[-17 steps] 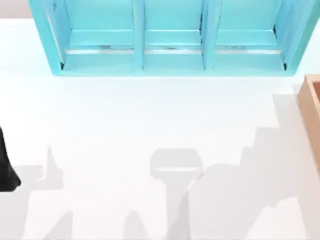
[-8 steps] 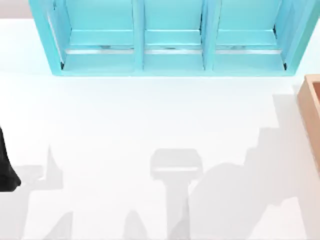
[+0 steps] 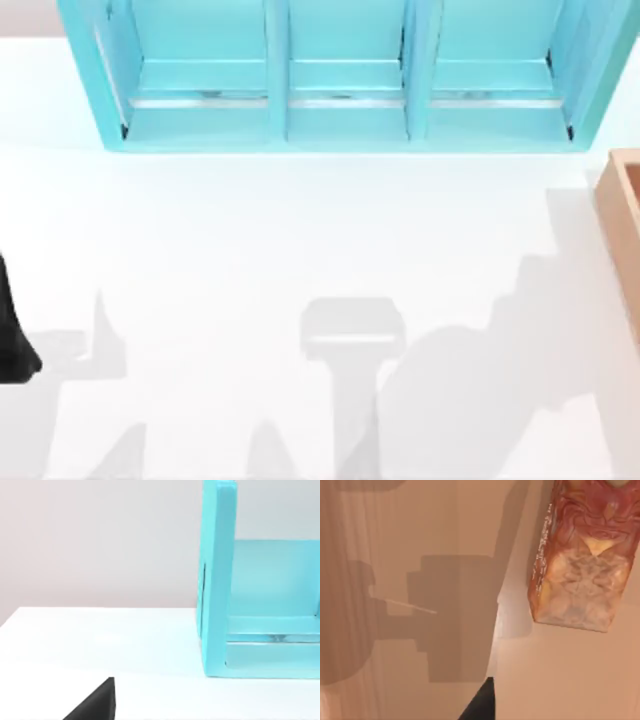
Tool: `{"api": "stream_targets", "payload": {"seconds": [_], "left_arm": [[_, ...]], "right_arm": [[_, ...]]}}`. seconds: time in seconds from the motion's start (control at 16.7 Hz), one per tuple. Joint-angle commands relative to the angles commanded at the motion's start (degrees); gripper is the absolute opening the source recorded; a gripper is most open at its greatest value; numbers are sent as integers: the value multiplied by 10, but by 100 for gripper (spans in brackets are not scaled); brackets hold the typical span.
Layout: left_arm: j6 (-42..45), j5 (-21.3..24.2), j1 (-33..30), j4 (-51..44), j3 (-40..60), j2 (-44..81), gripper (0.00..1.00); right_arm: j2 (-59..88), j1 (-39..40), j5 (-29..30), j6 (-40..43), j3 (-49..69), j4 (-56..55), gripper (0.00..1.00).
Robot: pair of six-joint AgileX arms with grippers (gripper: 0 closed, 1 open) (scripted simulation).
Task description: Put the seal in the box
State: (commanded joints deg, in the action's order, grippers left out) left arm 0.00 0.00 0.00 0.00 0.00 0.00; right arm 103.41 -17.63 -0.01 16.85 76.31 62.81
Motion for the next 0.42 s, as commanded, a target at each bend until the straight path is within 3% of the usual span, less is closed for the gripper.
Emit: {"api": "stream_targets", "payload": {"seconds": [0.12, 0.42], "left_arm": [[0, 0, 0, 0, 0, 0, 100], [0, 0, 0, 0, 0, 0, 100]], "right_arm": [[0, 0, 0, 0, 0, 0, 100], [0, 0, 0, 0, 0, 0, 100]]}}
